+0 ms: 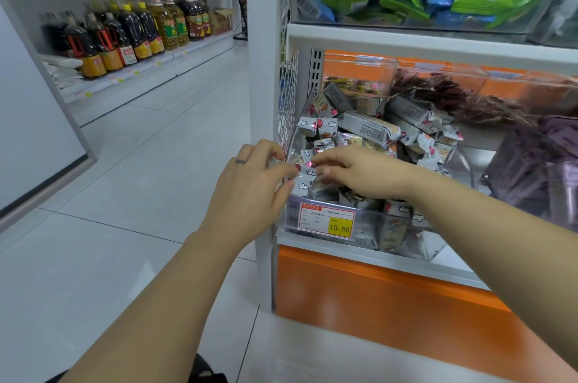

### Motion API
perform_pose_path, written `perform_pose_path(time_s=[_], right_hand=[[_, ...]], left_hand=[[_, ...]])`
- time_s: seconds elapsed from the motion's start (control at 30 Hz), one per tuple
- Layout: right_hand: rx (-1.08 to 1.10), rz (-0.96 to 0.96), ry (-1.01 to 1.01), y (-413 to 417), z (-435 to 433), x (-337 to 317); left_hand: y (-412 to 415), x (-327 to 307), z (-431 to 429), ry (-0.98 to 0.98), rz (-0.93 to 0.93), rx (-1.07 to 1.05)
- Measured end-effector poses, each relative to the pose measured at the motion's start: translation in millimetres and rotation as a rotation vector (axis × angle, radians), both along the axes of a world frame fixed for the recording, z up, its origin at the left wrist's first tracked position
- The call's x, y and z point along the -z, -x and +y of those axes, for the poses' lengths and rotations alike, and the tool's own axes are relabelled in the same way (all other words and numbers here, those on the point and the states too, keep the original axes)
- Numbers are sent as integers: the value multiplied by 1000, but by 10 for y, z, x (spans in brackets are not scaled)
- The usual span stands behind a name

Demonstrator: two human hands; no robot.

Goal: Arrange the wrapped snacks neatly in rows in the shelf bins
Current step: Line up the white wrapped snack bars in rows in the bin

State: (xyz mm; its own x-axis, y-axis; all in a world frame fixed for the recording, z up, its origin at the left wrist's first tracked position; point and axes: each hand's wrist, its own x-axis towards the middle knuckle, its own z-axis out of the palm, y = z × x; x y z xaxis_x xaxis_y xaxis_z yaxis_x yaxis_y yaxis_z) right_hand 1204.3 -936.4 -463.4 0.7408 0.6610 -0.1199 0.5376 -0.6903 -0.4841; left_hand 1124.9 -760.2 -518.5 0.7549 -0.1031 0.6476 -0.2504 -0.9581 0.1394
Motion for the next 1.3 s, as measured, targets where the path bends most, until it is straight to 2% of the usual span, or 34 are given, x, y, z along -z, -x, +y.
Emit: perform_pose_path(time_s=[0.17, 0.33, 0.4, 0.5, 0.67, 0.87, 1.03, 1.17, 1.3], right_hand=[[-14, 39, -19, 12, -39, -5], [-17, -227, -174, 98, 60, 85], [-18, -306, -141, 105, 115, 125], [-16, -316, -79, 102, 215, 183], [149, -236, -333, 100, 155, 56], [294, -106, -665, 132, 10, -91], [391, 1, -926, 218, -75, -165], [319, -45, -884, 281, -59, -202], [326, -297, -816, 270, -63, -241]], left_hand=[[-10, -60, 5, 95, -6, 7], [-12, -67, 91, 122, 22, 20], [-10, -64, 114, 171, 44, 20], [1, -49, 122, 204, 45, 28], [30, -100, 134, 273, 95, 35], [59, -159, 62, 451, 181, 110], [87, -218, -12, 671, 232, 141], [83, -206, -32, 687, 252, 132], [70, -193, -12, 546, 205, 112]])
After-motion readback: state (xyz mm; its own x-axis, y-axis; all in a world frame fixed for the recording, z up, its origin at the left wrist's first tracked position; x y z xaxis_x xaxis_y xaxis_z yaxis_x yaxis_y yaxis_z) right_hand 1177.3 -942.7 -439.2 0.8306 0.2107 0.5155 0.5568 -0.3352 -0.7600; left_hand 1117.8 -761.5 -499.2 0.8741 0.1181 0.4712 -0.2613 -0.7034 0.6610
